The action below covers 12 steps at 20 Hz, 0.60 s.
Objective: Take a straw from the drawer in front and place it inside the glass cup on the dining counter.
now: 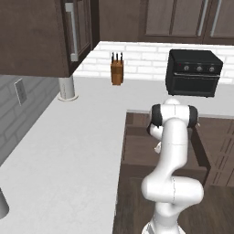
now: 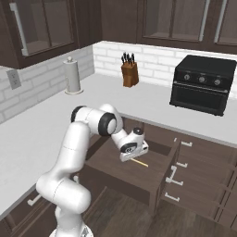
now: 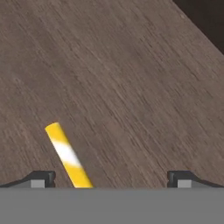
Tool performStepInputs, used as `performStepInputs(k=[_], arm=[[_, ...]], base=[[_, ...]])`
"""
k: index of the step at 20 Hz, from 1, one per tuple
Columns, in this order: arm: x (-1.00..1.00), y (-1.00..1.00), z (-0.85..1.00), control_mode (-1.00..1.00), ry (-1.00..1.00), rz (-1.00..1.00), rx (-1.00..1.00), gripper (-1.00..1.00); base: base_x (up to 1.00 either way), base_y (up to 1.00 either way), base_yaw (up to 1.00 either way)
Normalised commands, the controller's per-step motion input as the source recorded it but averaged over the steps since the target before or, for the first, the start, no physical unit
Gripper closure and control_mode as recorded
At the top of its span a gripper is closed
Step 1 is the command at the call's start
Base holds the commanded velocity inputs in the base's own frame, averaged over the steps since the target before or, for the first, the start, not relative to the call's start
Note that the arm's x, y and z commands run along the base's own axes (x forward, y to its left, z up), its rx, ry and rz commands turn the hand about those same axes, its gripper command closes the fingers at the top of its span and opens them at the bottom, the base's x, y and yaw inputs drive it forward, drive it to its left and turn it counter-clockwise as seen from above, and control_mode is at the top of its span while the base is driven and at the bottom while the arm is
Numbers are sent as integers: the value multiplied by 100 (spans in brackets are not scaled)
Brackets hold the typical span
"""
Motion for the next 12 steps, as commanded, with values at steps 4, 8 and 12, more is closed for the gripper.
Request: performStepInputs(k=[4, 8, 12], arm=[[0, 0, -52, -100, 2, 2, 0, 100], [-2, 0, -37, -100, 0, 0, 0, 100], [-10, 0, -14, -100, 0, 0, 0, 100]], base=[[0, 0, 0], [0, 0, 0], [0, 0, 0]])
